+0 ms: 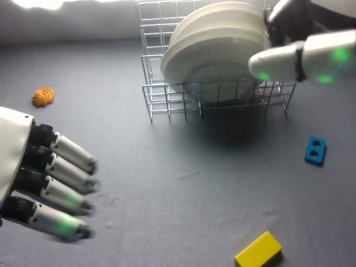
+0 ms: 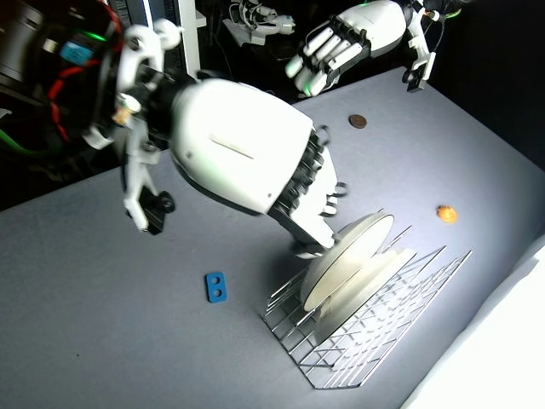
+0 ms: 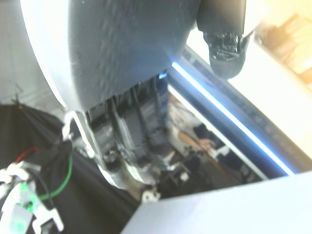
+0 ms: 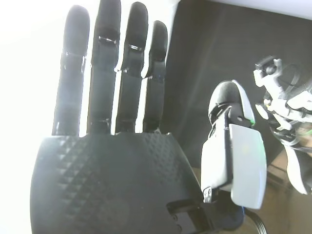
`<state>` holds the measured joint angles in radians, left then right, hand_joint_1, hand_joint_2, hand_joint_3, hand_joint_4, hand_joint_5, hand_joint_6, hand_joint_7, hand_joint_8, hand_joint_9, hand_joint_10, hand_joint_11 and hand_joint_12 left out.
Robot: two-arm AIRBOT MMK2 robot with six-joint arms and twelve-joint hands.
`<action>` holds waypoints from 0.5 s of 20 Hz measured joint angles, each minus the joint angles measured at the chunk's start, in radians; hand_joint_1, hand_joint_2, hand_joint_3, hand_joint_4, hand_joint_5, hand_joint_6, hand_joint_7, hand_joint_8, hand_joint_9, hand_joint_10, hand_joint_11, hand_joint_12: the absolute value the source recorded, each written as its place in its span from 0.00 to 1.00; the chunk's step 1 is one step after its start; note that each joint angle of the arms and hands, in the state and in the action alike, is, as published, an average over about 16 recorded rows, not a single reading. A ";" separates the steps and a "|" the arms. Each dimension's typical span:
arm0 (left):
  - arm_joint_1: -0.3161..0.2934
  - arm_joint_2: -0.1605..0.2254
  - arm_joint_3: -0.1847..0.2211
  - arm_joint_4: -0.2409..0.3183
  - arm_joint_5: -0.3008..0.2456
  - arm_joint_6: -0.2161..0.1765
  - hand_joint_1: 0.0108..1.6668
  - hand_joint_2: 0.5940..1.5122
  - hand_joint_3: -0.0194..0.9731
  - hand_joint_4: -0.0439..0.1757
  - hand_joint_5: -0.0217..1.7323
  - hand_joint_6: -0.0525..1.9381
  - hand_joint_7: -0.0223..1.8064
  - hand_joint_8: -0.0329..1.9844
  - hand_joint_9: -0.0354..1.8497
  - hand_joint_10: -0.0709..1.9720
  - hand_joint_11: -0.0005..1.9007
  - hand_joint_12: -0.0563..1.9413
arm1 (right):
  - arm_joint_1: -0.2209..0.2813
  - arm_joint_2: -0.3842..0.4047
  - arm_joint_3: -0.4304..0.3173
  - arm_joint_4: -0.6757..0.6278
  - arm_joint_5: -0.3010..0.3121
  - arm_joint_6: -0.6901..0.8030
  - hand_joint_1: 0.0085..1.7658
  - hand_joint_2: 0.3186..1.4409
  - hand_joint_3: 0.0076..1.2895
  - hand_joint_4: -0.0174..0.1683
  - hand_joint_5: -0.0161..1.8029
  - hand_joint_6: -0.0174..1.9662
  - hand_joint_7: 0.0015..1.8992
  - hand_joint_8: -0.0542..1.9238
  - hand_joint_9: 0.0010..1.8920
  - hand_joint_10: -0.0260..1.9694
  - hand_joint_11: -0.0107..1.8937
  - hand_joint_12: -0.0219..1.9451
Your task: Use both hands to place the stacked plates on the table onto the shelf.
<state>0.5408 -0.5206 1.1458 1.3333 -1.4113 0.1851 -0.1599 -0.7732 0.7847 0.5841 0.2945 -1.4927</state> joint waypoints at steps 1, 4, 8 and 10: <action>0.000 0.000 0.000 0.000 -0.001 0.000 0.03 0.61 0.03 0.31 0.47 0.48 0.51 0.47 0.50 0.50 0.44 0.61 | -0.008 0.019 -0.018 -0.005 0.002 -0.003 0.16 0.67 0.00 0.19 0.53 0.32 0.55 0.38 0.54 0.37 0.41 0.81; -0.001 0.000 0.001 0.001 -0.004 -0.001 0.09 0.65 0.03 0.46 0.63 0.65 0.68 0.64 0.67 0.67 0.61 0.79 | -0.027 0.066 -0.060 -0.022 0.002 -0.006 0.16 0.71 0.00 0.36 0.61 0.49 0.62 0.55 0.61 0.55 0.54 0.89; -0.001 0.000 0.001 0.002 -0.006 -0.001 0.12 0.66 0.03 0.56 0.77 0.85 0.82 0.83 0.81 0.86 0.77 0.95 | -0.038 0.099 -0.087 -0.031 0.002 -0.007 0.17 0.72 0.00 0.47 0.66 0.65 0.66 0.72 0.64 0.72 0.63 0.97; -0.001 0.000 0.001 0.002 -0.007 -0.001 0.14 0.66 0.03 0.63 0.85 0.94 0.90 0.92 0.89 0.94 0.85 0.98 | -0.041 0.111 -0.099 -0.034 0.003 -0.007 0.18 0.73 0.00 0.55 0.70 0.71 0.69 0.78 0.68 0.77 0.69 0.98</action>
<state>0.5401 -0.5210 1.1465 1.3351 -1.4187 0.1840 -0.2013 -0.6620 0.6861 0.5497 0.2971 -1.4996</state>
